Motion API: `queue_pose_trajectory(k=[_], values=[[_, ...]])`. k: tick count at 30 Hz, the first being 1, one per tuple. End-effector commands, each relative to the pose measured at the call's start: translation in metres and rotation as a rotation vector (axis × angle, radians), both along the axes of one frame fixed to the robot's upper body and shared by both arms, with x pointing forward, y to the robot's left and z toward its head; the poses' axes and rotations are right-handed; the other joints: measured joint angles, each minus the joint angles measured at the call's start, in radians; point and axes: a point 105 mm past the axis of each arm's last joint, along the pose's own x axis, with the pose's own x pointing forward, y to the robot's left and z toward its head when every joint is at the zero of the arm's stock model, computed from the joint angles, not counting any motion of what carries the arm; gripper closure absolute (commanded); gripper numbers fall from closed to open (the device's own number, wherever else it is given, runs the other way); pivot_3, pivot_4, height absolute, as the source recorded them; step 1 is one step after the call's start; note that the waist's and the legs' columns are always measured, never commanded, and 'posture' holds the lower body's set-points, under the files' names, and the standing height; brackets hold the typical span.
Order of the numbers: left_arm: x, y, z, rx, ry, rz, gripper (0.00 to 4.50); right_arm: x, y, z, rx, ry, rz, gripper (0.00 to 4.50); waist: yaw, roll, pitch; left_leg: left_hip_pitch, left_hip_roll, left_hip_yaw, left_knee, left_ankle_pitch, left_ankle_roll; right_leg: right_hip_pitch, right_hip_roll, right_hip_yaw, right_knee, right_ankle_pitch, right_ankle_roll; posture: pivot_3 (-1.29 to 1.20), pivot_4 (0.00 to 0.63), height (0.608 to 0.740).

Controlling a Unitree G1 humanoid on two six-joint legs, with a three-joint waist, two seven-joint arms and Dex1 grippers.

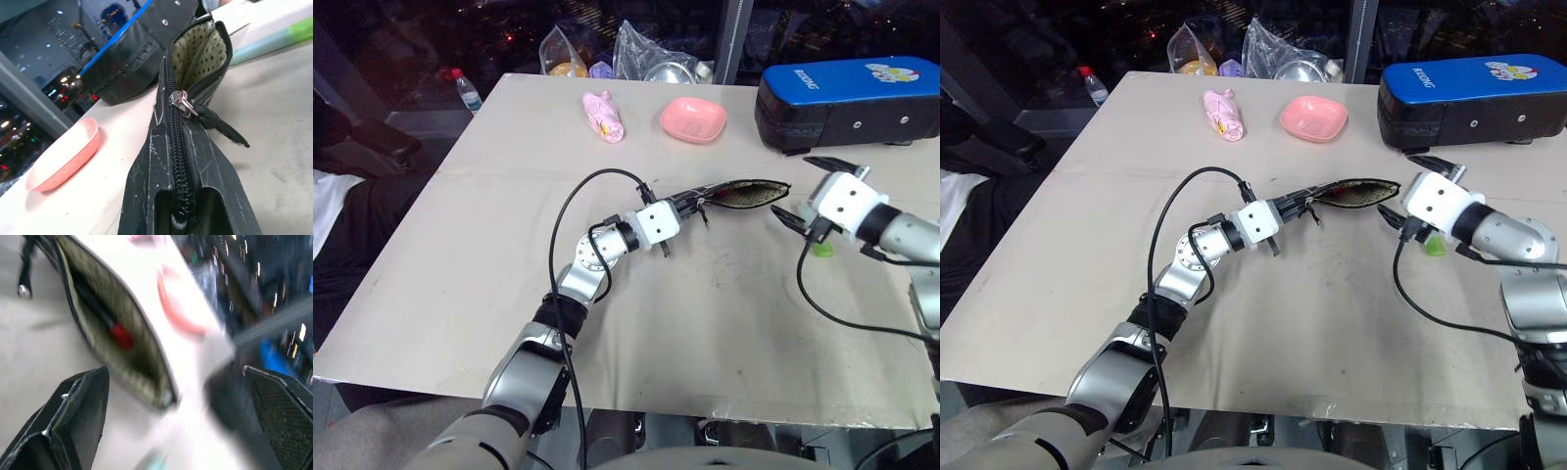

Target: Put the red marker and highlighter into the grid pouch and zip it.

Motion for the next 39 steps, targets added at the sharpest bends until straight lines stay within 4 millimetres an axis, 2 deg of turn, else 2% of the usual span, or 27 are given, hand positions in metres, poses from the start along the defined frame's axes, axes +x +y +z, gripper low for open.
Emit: queue_pose_trajectory(k=[1,4,9,12,16,18,21,24,27,29,33,35,39], values=[[-0.001,-0.007,0.012,-0.029,-0.026,-0.025,4.5,-0.011,-0.032,-0.033,0.245,0.154,-0.27,0.06,0.001,0.0,0.0,0.0,0.0,-0.001,0.0,0.0,0.0,0.0,0.0,0.0,0.0,0.0,0.0,0.0,0.15,0.688],[-0.001,-0.01,0.012,-0.024,-0.025,-0.039,4.5,-0.014,-0.04,-0.061,0.434,0.26,-0.419,0.06,0.0,0.001,0.0,0.0,0.0,-0.001,0.0,0.0,0.0,0.0,0.0,0.0,0.0,0.0,0.0,0.0,0.15,0.688],[0.0,-0.009,0.013,-0.016,-0.029,-0.04,4.5,-0.012,-0.05,-0.085,0.561,0.357,-0.55,0.06,-0.001,0.001,0.0,0.0,0.0,-0.001,0.0,0.0,0.0,0.0,0.0,0.001,0.0,0.0,0.0,0.0,0.15,0.688],[0.001,-0.007,0.014,-0.014,-0.033,-0.035,4.5,-0.01,-0.051,-0.085,0.606,0.366,-0.565,0.82,0.0,0.001,0.0,0.0,-0.001,-0.001,0.0,0.0,0.0,0.0,0.0,0.001,0.0,0.0,0.0,0.0,0.15,0.688],[0.002,-0.005,0.014,-0.013,-0.034,-0.026,4.5,-0.008,-0.053,-0.074,0.624,0.35,-0.548,2.85,0.0,0.001,0.0,0.0,-0.001,-0.001,0.0,0.0,0.0,0.0,0.0,0.001,0.0,0.0,0.0,0.0,0.15,0.688],[0.001,-0.004,0.013,-0.013,-0.031,-0.025,4.5,-0.008,-0.063,-0.064,0.601,0.308,-0.561,3.51,0.0,0.001,0.0,0.0,-0.001,-0.001,0.0,0.0,0.0,0.0,0.0,0.001,0.0,0.0,0.0,0.0,0.15,0.688],[0.001,-0.004,0.012,-0.013,-0.028,-0.025,4.5,-0.006,-0.07,-0.027,0.536,0.189,-0.503,3.68,0.0,0.001,0.0,0.0,-0.001,-0.001,0.0,0.0,0.0,0.0,0.0,0.001,0.0,0.0,0.0,0.0,0.15,0.688],[0.001,-0.005,0.011,-0.011,-0.025,-0.027,4.5,-0.012,-0.054,0.021,0.33,0.041,-0.295,3.68,-0.001,0.002,0.0,-0.001,-0.001,-0.001,-0.001,0.0,0.001,-0.001,0.0,0.001,0.0,0.0,0.0,0.0,0.15,0.688],[0.001,-0.007,0.01,-0.01,-0.019,-0.033,4.5,-0.021,-0.036,0.044,0.105,-0.037,-0.114,3.68,-0.002,0.002,0.0,0.0,-0.001,-0.001,-0.002,0.0,0.001,-0.001,0.002,0.001,-0.001,0.0,0.0,0.0,0.15,0.688],[0.001,-0.009,0.009,-0.008,-0.017,-0.04,4.5,-0.03,-0.022,0.042,-0.033,-0.025,0.016,3.68,-0.001,0.002,0.0,0.0,-0.001,-0.001,-0.002,0.0,0.0,-0.001,0.003,0.001,-0.002,0.0,0.0,0.0,0.15,0.688],[0.0,-0.01,0.009,-0.007,-0.016,-0.045,4.5,-0.038,-0.012,0.025,-0.278,0.006,0.157,3.68,0.001,0.001,0.001,-0.001,0.0,-0.001,-0.002,0.0,0.001,0.0,0.002,0.001,-0.002,0.0,0.0,0.0,0.15,0.688],[0.0,-0.01,0.008,-0.008,-0.017,-0.047,4.5,-0.038,-0.01,0.02,-0.334,0.002,0.183,3.68,0.001,0.001,0.001,-0.001,0.0,-0.001,-0.001,0.0,0.001,0.0,0.002,0.002,-0.002,0.0,0.0,0.0,0.15,0.688],[-0.002,-0.012,0.01,-0.011,-0.022,-0.053,4.5,-0.022,-0.006,0.011,-0.44,-0.031,0.203,3.68,-0.001,0.001,0.001,0.0,0.0,0.0,0.0,0.0,0.0,0.0,0.002,0.002,-0.002,0.0,0.0,0.0,0.15,0.688]])
